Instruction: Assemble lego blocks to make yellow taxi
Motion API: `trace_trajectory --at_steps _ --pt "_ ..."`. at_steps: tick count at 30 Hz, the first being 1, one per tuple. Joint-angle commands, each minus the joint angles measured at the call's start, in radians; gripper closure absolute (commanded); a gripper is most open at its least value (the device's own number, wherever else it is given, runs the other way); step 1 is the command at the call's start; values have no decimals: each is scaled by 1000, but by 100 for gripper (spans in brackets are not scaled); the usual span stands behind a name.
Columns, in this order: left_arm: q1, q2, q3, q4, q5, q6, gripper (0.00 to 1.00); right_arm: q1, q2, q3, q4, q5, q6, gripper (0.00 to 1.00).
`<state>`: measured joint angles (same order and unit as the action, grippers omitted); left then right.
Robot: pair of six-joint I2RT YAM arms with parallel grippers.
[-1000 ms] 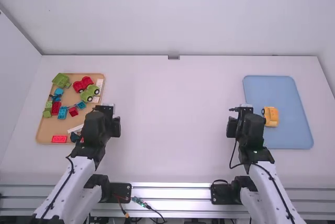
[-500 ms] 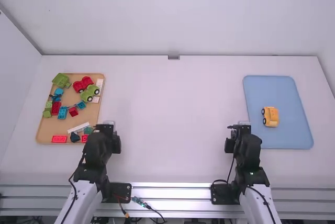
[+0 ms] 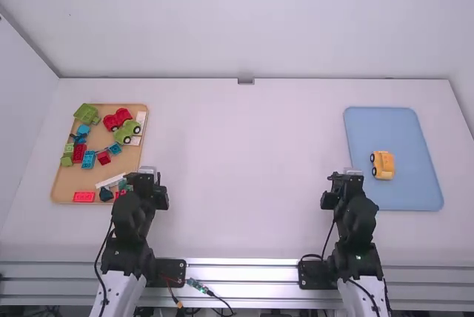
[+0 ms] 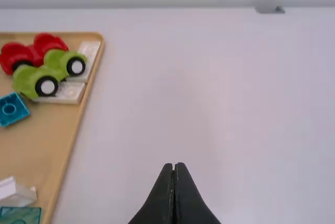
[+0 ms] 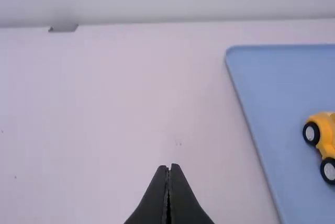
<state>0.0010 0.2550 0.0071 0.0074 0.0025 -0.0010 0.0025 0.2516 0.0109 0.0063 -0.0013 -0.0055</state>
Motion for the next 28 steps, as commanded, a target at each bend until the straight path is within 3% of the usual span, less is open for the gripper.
trace_trajectory --at_steps 1,18,28 --pt "-1 -42 -7 -7 -2 1 100 -2 -43 -11 -6 1 6 100" --pt "-1 -242 -7 -7 -2 1 100 -2 -241 -11 -6 1 6 100" --pt "-1 -255 -7 -7 -2 1 100 -2 -252 -11 -6 1 6 100"
